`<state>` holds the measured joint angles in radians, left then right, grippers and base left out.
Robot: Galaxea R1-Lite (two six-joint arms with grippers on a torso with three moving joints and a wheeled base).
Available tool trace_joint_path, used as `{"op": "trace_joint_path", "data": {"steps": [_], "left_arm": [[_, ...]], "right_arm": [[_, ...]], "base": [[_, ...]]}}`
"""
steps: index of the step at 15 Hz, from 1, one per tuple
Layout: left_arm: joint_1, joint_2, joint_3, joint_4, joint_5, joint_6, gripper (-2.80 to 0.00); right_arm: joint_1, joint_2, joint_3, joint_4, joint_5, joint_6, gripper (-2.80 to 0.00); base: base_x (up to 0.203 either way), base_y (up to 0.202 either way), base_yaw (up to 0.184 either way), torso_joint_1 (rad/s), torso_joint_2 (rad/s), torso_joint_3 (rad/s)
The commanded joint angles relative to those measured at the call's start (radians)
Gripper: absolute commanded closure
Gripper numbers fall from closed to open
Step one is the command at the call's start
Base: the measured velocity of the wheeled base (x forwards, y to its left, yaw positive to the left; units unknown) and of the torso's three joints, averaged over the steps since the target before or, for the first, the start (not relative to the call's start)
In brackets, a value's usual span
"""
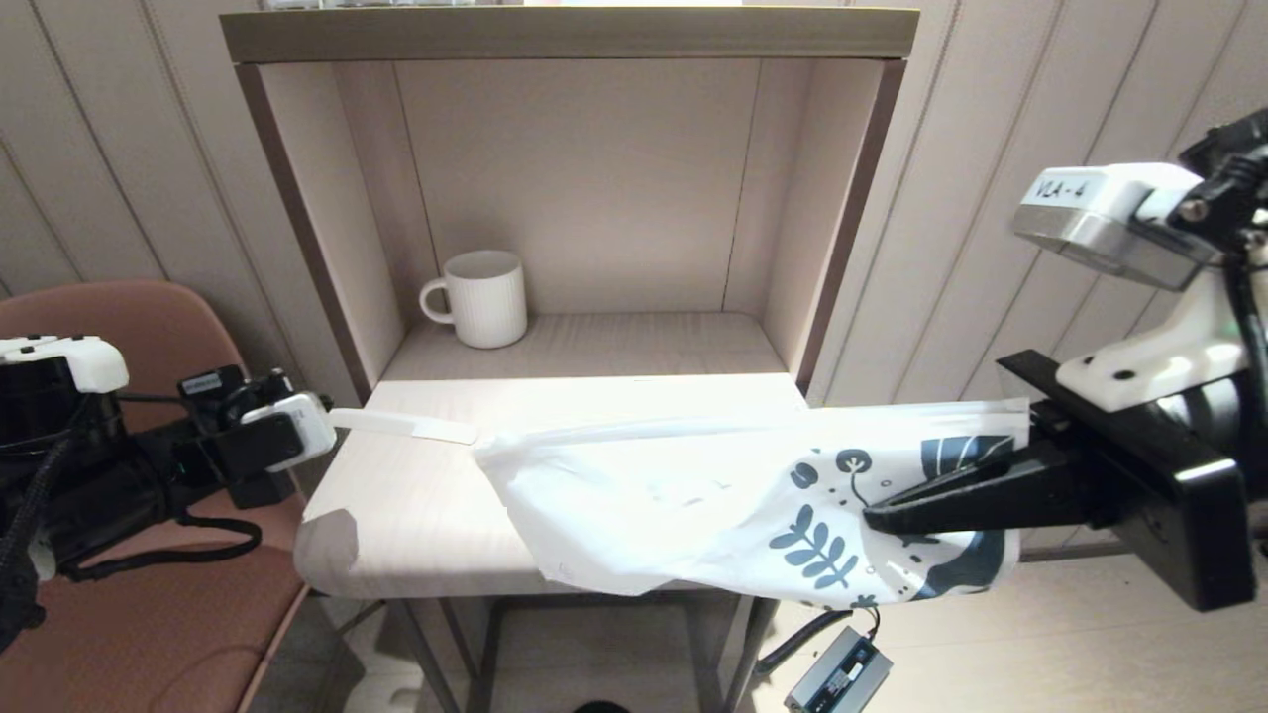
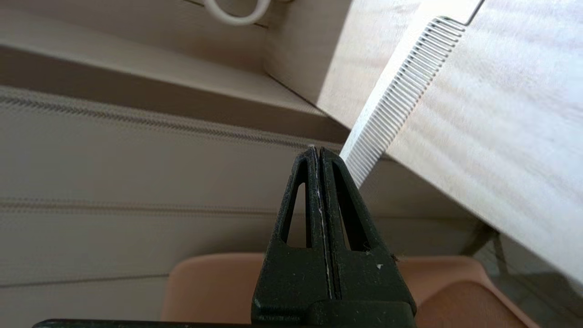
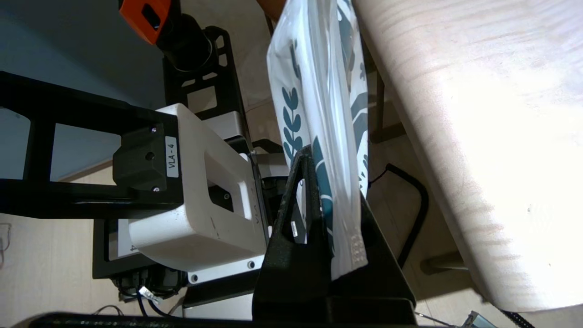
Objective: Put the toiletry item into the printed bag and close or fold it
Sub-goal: Pick up the comb
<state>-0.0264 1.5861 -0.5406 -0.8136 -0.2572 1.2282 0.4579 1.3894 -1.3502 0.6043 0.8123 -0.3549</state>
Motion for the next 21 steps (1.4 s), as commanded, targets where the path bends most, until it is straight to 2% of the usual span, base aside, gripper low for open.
{"op": "trace_joint_path", "data": {"steps": [1,3,4,6,7,11,15,17,20,21], "left_arm": [[0.0,-0.063,0.009,0.041,0.0,0.008,0.0],[0.0,-0.073,0.02,0.045,0.024,0.008,0.0],[0.0,-0.087,0.021,0.061,0.06,0.008,0.0],[0.0,-0.121,0.02,0.13,0.08,0.006,0.0],[0.0,-0.124,0.018,0.132,0.082,0.007,-2.8],[0.0,-0.115,0.014,0.133,0.09,0.021,-2.8],[0.0,-0.046,0.017,0.117,0.093,0.099,-2.8],[0.0,0.024,0.02,0.024,0.093,0.126,-2.8],[0.006,0.149,0.034,-0.244,0.091,0.17,-2.8],[0.007,0.171,0.037,-0.276,0.091,0.181,-2.8]], "right_arm": [[0.0,-0.013,0.002,0.003,0.005,-0.001,0.0],[-0.001,-0.016,0.003,0.003,0.005,-0.001,0.0],[-0.001,-0.015,0.008,0.003,0.005,-0.001,0.0],[-0.001,-0.012,0.008,0.003,0.005,-0.001,0.0],[-0.001,-0.012,0.009,0.003,0.007,-0.001,0.0],[-0.001,-0.009,0.014,0.003,0.014,-0.003,0.0],[-0.001,-0.007,0.014,0.003,0.014,-0.004,0.0],[-0.001,0.0,0.014,0.002,0.014,-0.006,0.0],[-0.002,0.017,0.018,-0.015,0.015,-0.005,0.0],[-0.002,0.02,0.027,-0.032,0.016,-0.003,0.0]], "base": [[0.0,0.0,0.0,0.0,0.0,0.0],[0.0,0.0,0.0,0.0,0.0,0.0],[0.0,0.0,0.0,0.0,0.0,0.0],[0.0,0.0,0.0,0.0,0.0,0.0],[0.0,0.0,0.0,0.0,0.0,0.0],[0.0,0.0,0.0,0.0,0.0,0.0],[0.0,0.0,0.0,0.0,0.0,0.0],[0.0,0.0,0.0,0.0,0.0,0.0],[0.0,0.0,0.0,0.0,0.0,0.0],[0.0,0.0,0.0,0.0,0.0,0.0]]}}
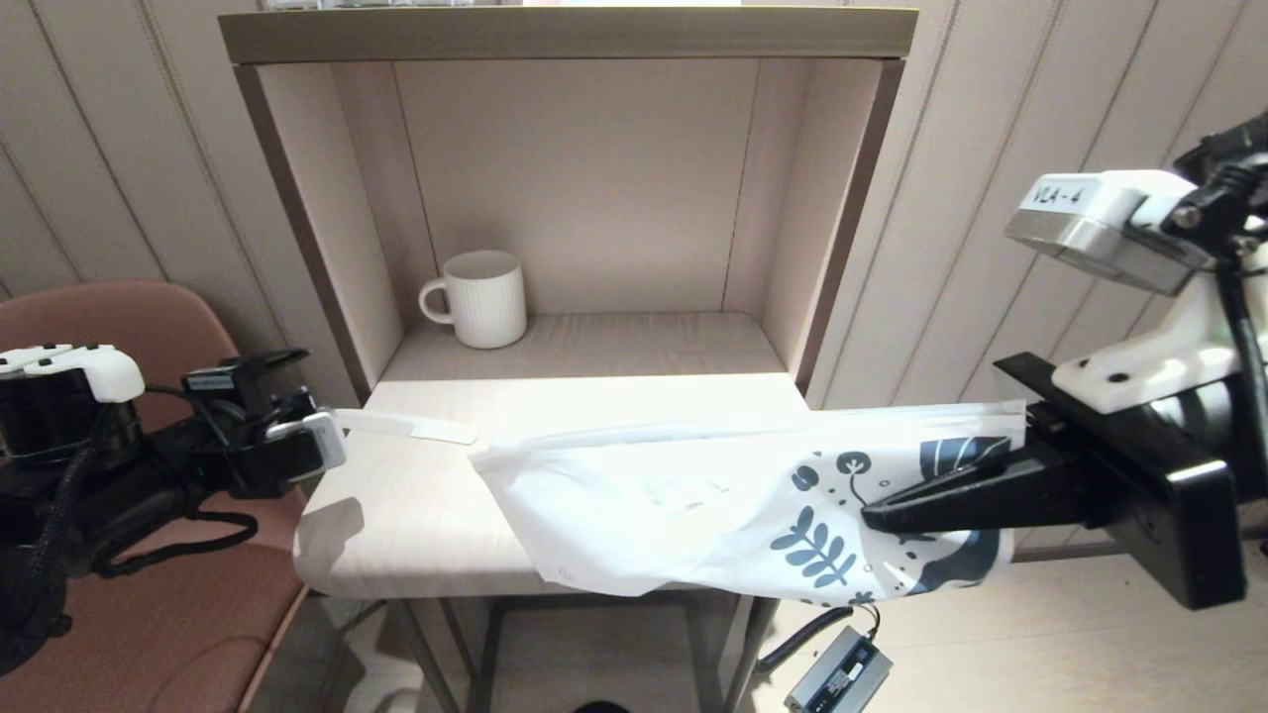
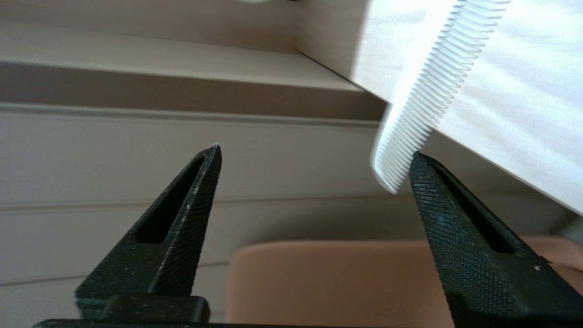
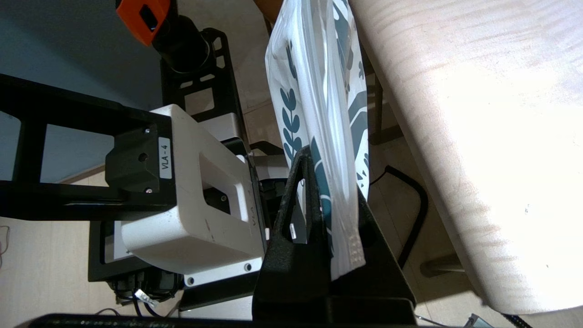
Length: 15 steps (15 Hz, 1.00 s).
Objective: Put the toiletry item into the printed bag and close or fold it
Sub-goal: Pick up the comb
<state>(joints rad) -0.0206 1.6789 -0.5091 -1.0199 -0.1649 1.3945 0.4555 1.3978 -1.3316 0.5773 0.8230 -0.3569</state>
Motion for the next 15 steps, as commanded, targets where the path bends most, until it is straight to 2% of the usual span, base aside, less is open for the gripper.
{"op": "trace_joint_path", "data": {"steps": [1,7,15], "left_arm": [[0.002,0.084,0.004,-0.07,-0.001,0.02,-2.8],[0.002,0.087,0.012,-0.055,-0.001,0.019,-2.8],[0.002,0.151,-0.049,-0.066,0.002,0.015,-2.8]], "right_arm": [[0.0,0.013,0.02,-0.025,0.005,-0.001,0.0],[0.0,0.02,0.029,-0.039,0.005,0.001,0.0],[0.0,0.023,0.032,-0.039,0.005,0.001,0.0]], "base": [[0.0,0.0,0.0,0.0,0.0,0.0],[0.0,0.0,0.0,0.0,0.0,0.0],[0.0,0.0,0.0,0.0,0.0,0.0]]}}
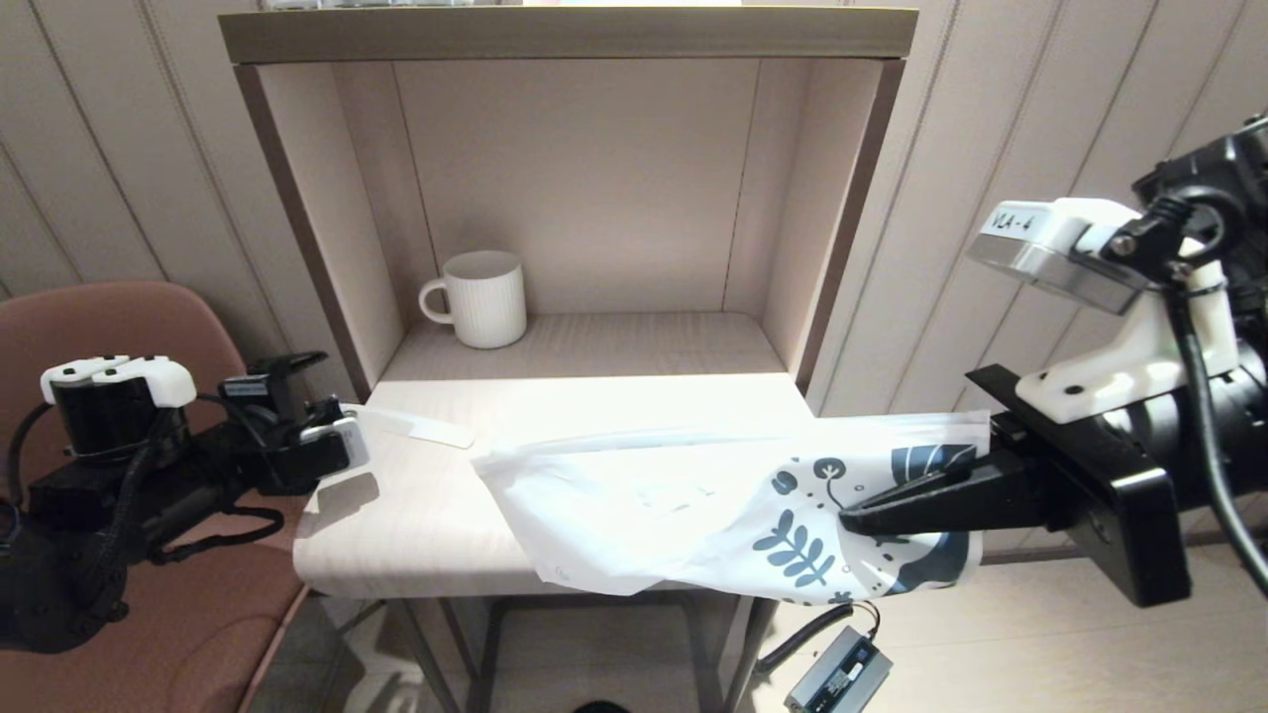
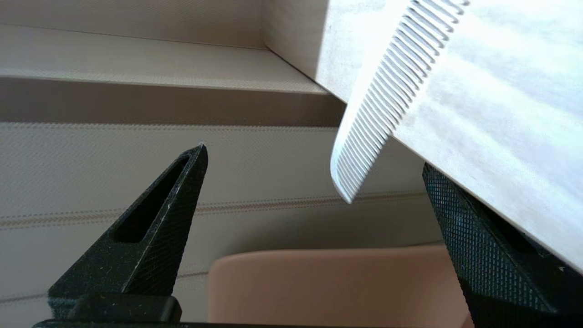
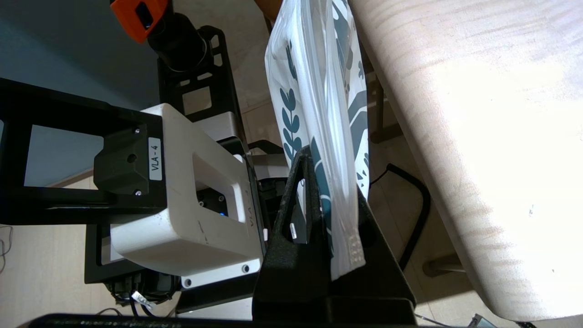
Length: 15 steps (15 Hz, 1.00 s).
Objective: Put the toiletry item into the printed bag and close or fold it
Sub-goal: Pick up the comb
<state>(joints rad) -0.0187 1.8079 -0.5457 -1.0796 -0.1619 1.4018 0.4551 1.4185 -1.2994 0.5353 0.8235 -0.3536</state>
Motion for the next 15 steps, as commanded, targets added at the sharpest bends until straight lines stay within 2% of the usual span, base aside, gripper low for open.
{"op": "trace_joint_path", "data": {"steps": [1,8,9,15], "left_arm": [[-0.001,0.027,-0.02,-0.007,-0.001,0.008,-2.8],[-0.003,0.047,-0.054,-0.008,0.01,0.006,-2.8],[-0.003,0.047,-0.054,-0.008,0.01,0.006,0.0],[-0.007,0.063,-0.054,-0.014,0.015,0.005,0.0]], "right_arm": [[0.0,0.003,0.0,0.003,0.005,-0.002,0.0],[0.0,0.011,0.0,0.003,0.005,-0.002,0.0],[-0.001,0.014,0.0,0.003,0.005,-0.002,0.0],[0.0,0.013,-0.001,0.003,0.005,-0.002,0.0]], "base": [[0.0,0.0,0.0,0.0,0.0,0.0],[0.0,0.0,0.0,0.0,0.0,0.0],[0.0,0.0,0.0,0.0,0.0,0.0],[0.0,0.0,0.0,0.0,0.0,0.0]]}}
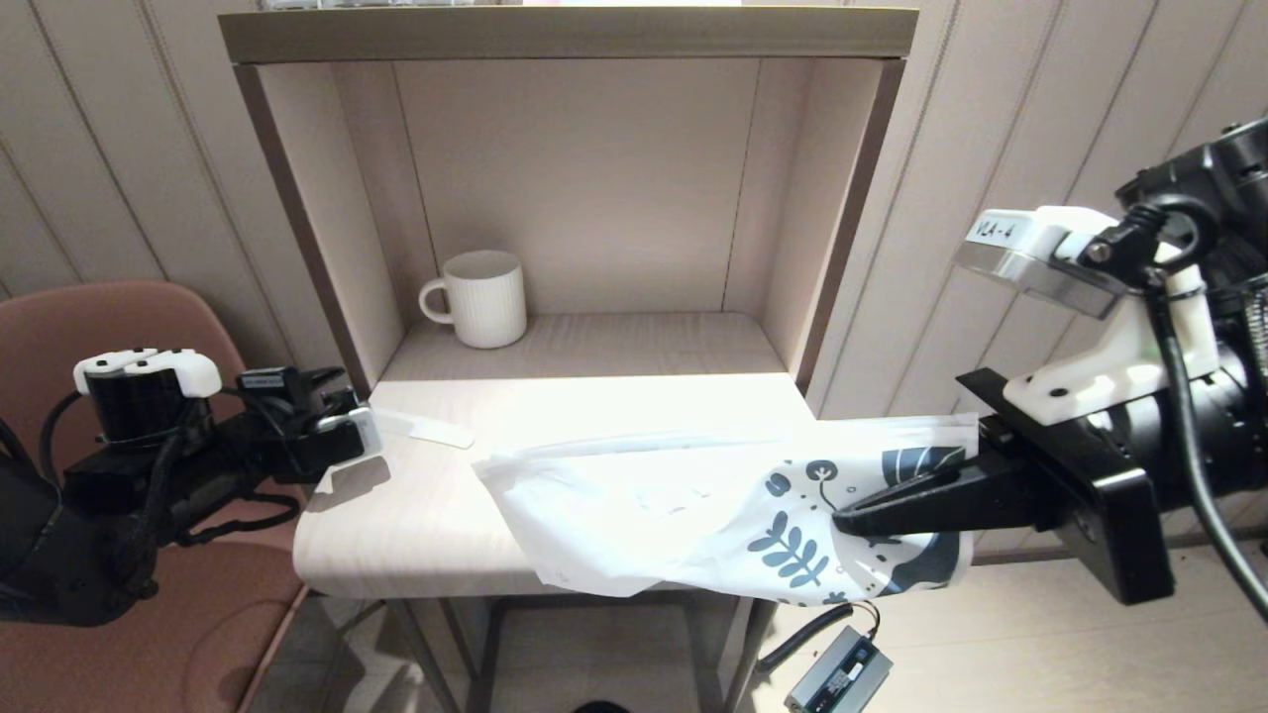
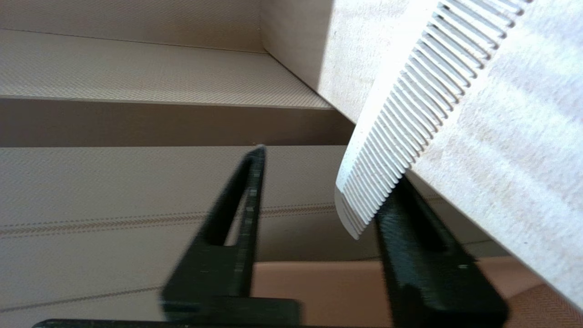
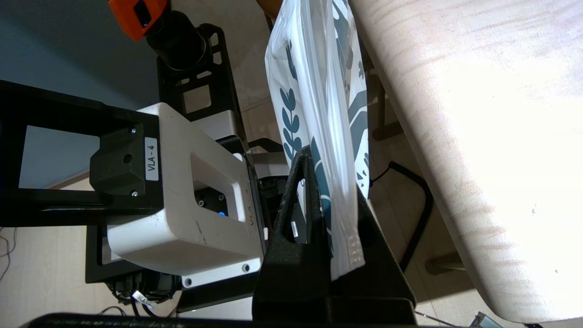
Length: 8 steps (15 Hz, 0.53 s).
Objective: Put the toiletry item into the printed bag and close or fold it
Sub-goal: Pick up the comb
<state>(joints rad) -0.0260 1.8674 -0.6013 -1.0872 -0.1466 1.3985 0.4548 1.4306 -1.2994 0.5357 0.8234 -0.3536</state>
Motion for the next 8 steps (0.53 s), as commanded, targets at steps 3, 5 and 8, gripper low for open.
{"op": "trace_joint_path", "data": {"steps": [3,5,8], "left_arm": [[0.0,0.008,0.005,-0.008,-0.002,0.007,0.0],[-0.002,0.013,0.008,-0.008,-0.004,0.007,0.0],[-0.002,0.015,0.011,-0.008,-0.004,0.004,0.0]], "right_arm": [[0.001,0.005,-0.001,0.001,0.004,-0.003,0.0],[0.001,0.008,-0.001,-0.004,0.003,-0.003,0.0],[0.001,0.01,0.0,-0.005,0.003,-0.004,0.0]], "base": [[0.0,0.0,0.0,0.0,0.0,0.0],[0.0,0.0,0.0,0.0,0.0,0.0],[0.0,0.0,0.0,0.0,0.0,0.0]]}}
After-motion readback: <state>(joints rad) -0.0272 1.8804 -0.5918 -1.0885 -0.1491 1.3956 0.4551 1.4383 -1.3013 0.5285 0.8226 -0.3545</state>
